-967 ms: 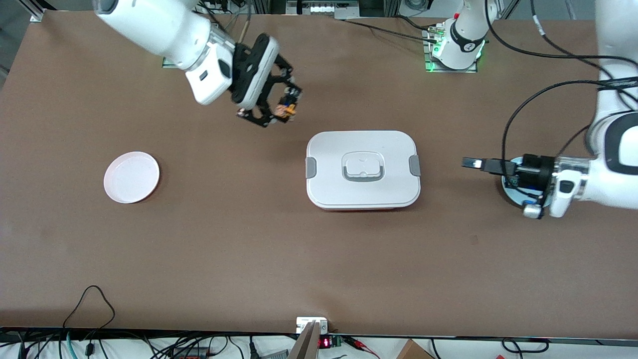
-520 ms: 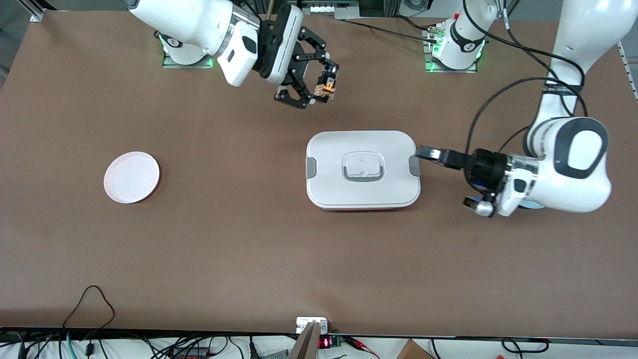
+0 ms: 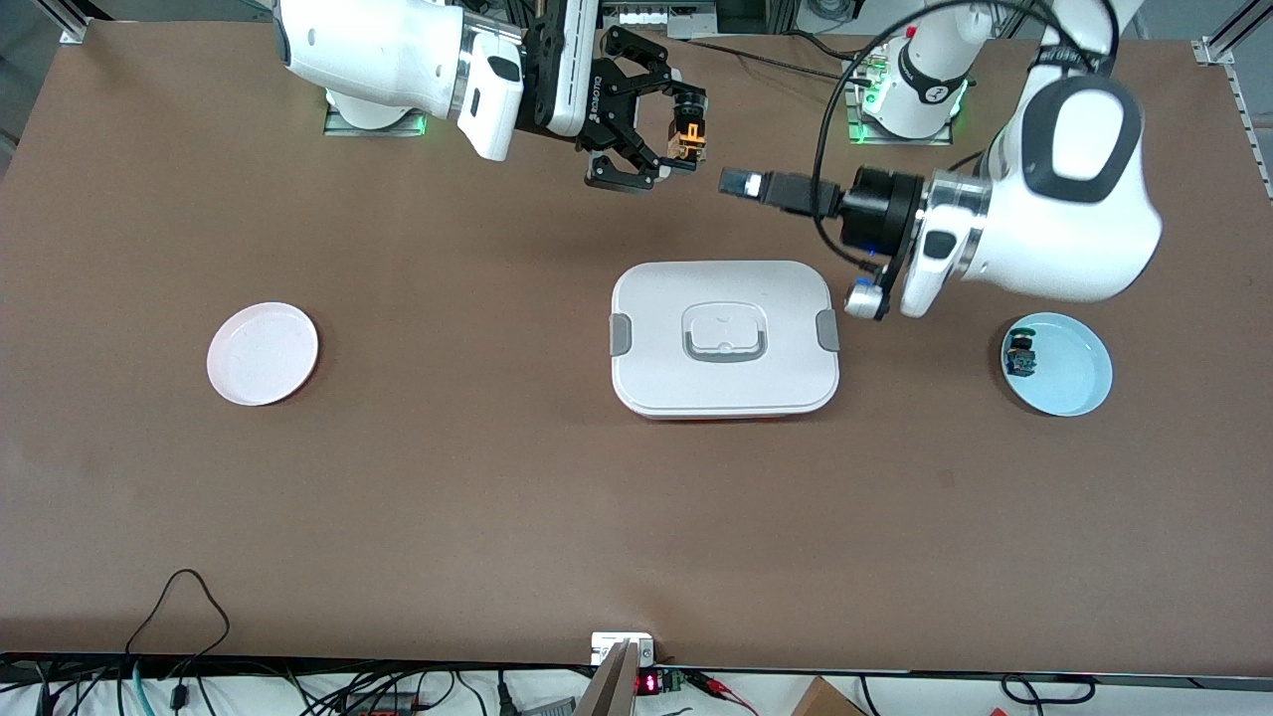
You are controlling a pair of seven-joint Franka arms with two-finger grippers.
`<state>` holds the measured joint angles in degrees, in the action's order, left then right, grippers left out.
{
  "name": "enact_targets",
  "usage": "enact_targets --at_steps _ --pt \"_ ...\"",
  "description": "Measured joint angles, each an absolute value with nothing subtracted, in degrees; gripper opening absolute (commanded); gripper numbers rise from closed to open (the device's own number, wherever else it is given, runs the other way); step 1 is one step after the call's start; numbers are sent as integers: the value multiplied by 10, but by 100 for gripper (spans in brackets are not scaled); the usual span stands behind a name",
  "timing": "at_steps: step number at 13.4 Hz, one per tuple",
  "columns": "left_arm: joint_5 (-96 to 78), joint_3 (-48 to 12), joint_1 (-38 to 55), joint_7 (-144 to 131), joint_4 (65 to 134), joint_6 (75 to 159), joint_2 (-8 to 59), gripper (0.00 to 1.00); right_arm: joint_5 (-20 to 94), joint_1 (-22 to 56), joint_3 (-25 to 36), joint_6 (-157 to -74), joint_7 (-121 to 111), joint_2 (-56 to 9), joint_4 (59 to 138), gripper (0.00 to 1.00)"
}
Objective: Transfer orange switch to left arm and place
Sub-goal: 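Carry the switch above the box while the left gripper approaches it, then close the left gripper on the orange switch held by the right gripper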
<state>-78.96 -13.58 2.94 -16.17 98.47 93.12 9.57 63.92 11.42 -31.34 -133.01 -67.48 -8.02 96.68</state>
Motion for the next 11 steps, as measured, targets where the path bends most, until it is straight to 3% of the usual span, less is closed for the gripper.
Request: enact_targets --at_steps 4,8,11 --pt "-790 -144 29 -176 1030 938 44 100 645 114 -313 -1340 -687 -86 967 0" --pt "-790 -208 29 -177 1066 1028 14 100 767 127 -314 -1361 -794 -96 968 0" --pt "-790 -215 27 -179 1069 1040 11 95 784 134 -314 -1369 -810 -100 970 0"
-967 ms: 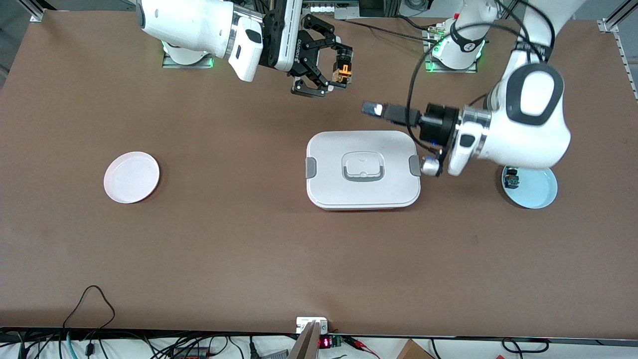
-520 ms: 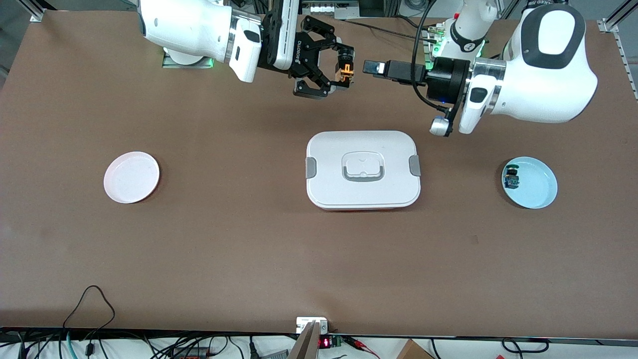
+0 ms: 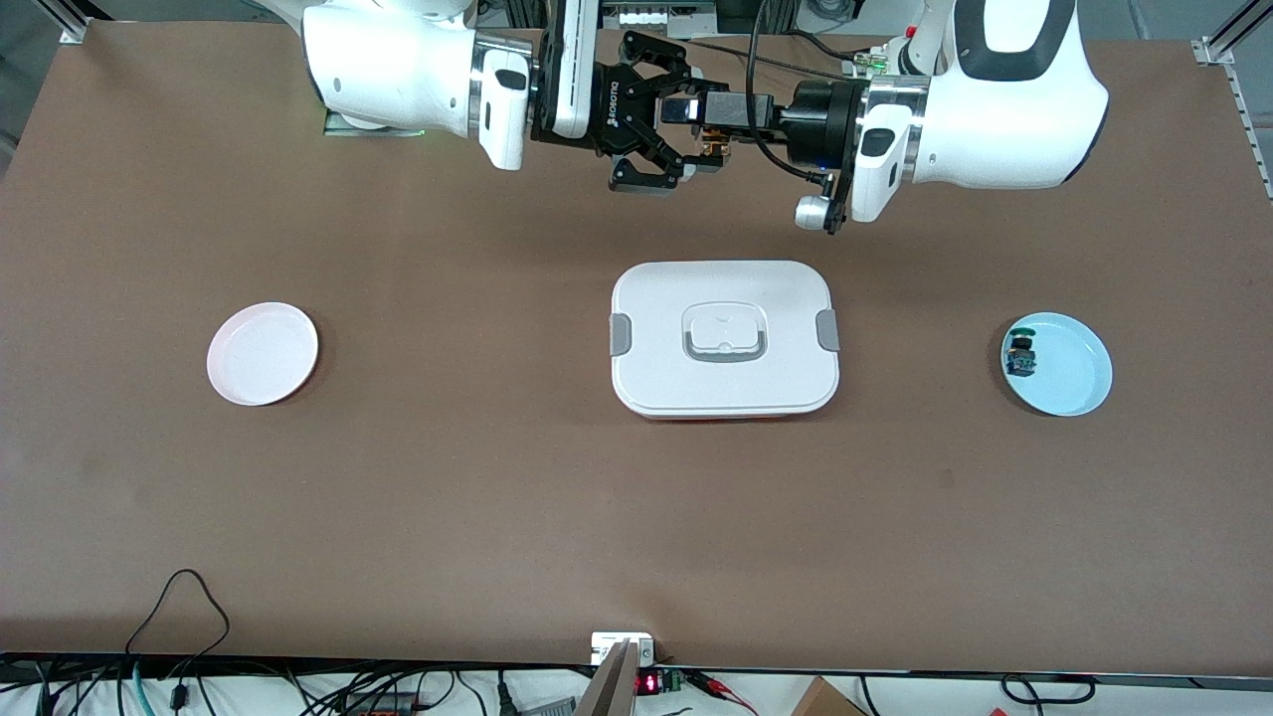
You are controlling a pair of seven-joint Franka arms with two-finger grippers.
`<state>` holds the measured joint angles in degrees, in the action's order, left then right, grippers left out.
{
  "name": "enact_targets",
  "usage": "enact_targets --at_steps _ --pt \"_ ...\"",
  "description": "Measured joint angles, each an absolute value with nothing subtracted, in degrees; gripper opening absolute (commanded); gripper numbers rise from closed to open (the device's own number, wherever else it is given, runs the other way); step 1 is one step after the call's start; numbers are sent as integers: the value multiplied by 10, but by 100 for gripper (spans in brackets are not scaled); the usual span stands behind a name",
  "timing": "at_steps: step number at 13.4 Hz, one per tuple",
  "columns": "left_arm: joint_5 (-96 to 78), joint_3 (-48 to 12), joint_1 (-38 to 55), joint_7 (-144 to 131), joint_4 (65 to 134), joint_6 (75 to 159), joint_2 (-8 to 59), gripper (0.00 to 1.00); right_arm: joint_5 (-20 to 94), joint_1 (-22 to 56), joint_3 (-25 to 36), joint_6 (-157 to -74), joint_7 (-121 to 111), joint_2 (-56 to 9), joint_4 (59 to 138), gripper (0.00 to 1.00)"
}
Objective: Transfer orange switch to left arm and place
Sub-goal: 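Close the left gripper on the orange switch held by the right gripper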
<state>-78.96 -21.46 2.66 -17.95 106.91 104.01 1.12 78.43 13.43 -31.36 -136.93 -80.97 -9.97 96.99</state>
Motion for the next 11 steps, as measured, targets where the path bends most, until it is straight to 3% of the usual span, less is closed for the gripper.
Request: enact_targets --at_steps 4,9,11 --pt "-790 -213 6 -191 1069 1028 11 93 785 134 -314 -1369 -810 -100 970 0" --pt "-790 -212 -19 -191 1067 1012 6 57 785 134 -314 -1370 -811 -100 970 0" --pt "-791 -212 -19 -191 1065 1013 3 52 785 135 -314 -1373 -813 -100 971 0"
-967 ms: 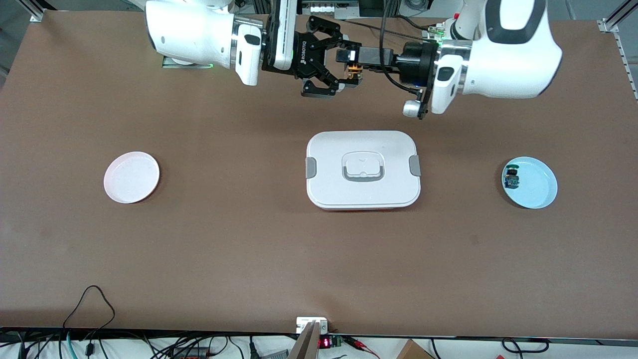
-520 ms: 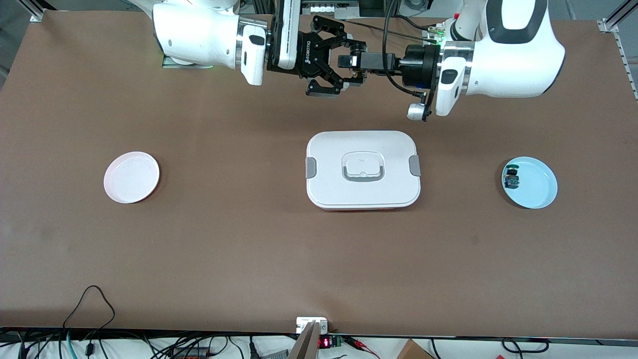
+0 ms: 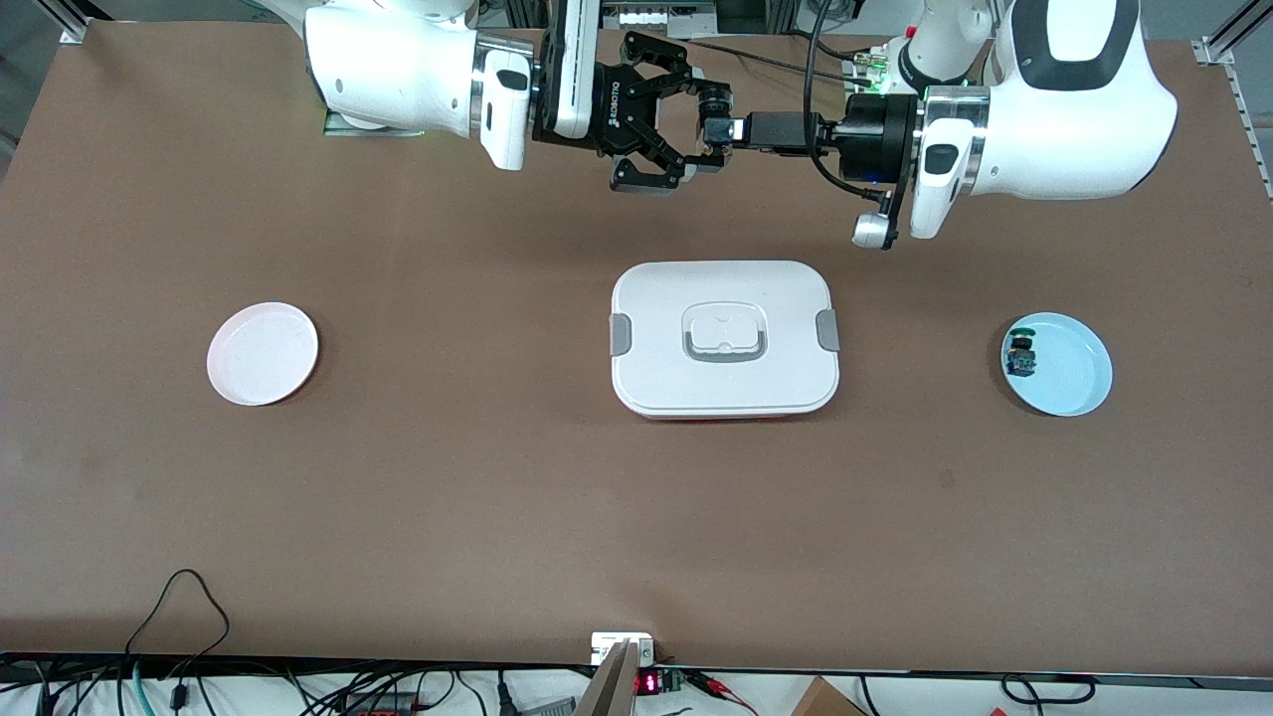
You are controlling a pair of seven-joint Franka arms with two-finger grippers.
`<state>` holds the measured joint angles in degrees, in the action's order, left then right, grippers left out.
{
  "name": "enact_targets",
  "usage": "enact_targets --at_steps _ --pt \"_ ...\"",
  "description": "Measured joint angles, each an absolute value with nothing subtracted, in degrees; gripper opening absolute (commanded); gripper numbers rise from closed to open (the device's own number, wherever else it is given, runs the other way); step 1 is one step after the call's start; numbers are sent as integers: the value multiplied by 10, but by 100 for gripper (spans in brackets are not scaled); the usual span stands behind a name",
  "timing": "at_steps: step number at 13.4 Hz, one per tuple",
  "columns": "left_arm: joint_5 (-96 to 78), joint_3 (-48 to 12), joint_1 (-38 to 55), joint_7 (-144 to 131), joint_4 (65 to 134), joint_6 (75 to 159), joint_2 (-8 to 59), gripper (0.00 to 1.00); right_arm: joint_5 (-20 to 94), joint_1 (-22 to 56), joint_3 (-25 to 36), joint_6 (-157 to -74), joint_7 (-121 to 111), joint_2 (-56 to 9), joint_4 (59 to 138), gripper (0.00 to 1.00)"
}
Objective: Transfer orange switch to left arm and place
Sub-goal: 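Close the left gripper on the orange switch held by the right gripper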
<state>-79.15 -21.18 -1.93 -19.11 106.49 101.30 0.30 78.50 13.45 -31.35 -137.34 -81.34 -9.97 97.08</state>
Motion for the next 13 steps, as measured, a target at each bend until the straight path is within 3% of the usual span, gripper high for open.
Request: enact_targets --at_steps 4,13 --pt "-792 -212 -21 -186 1064 1013 2 3 787 135 -313 -1381 -814 -100 971 0" --pt "-792 -212 -23 -182 1063 1009 2 0 788 135 -313 -1382 -813 -100 971 0"
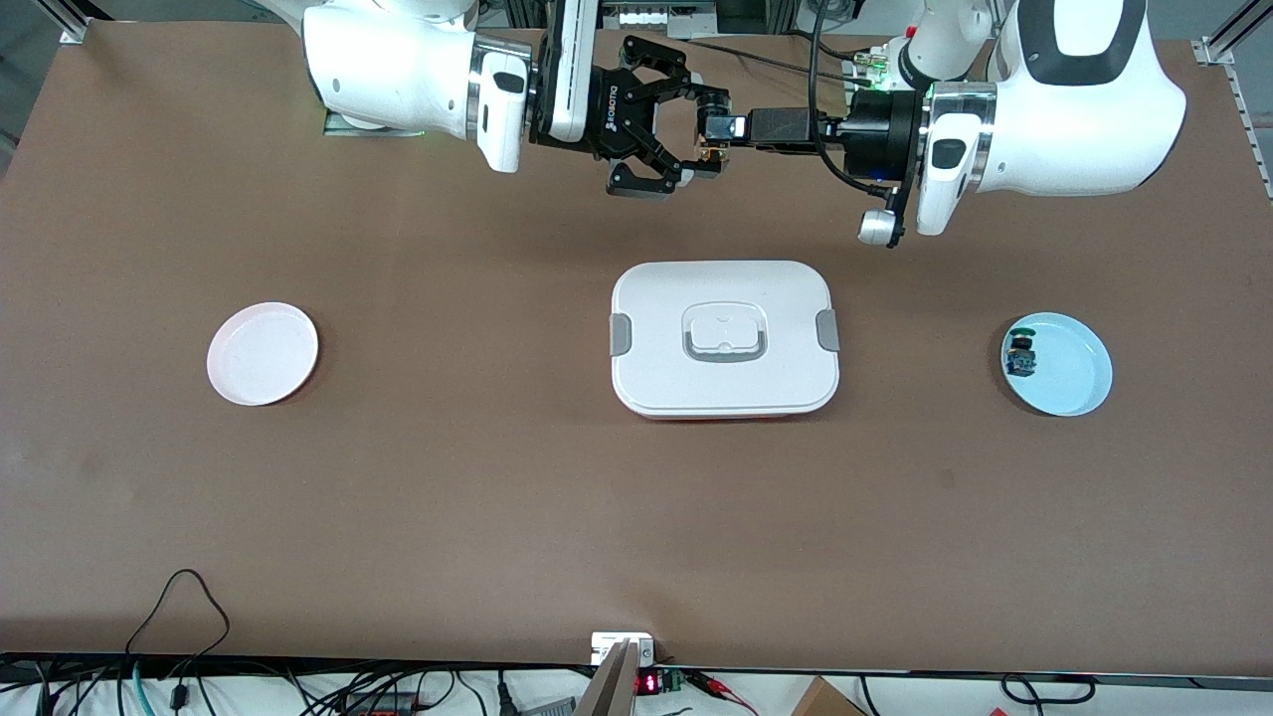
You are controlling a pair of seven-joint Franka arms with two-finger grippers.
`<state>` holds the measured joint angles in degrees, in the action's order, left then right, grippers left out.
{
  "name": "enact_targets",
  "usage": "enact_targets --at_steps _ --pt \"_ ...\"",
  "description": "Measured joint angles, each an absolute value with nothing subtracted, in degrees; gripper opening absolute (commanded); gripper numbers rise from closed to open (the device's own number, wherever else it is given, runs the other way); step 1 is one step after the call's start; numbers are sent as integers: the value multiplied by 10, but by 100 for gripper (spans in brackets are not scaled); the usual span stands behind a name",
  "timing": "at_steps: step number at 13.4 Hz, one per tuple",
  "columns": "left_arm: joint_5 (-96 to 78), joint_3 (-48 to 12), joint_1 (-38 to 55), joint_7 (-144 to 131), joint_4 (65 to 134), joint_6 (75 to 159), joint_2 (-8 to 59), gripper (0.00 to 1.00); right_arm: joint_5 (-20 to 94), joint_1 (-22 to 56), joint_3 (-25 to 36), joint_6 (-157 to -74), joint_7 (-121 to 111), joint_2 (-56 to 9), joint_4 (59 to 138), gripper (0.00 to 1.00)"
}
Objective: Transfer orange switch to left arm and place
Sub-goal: 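Close the left gripper on the orange switch held by the right gripper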
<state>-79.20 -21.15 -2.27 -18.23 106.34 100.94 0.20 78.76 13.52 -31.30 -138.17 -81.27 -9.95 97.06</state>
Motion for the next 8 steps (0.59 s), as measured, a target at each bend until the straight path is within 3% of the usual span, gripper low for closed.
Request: enact_targets --at_steps 3,4,5,8 --pt "-792 -212 -27 -180 1062 998 2 0 789 137 -314 -1382 -815 -100 969 4" --pt "-792 -212 -28 -175 1061 995 2 0 789 138 -314 -1382 -817 -100 968 45" --pt "-792 -212 -30 -173 1061 991 2 0 789 138 -314 -1383 -818 -100 968 99" --pt "-792 -211 -44 -171 1061 981 2 0 790 139 -314 -1384 -819 -99 969 100"
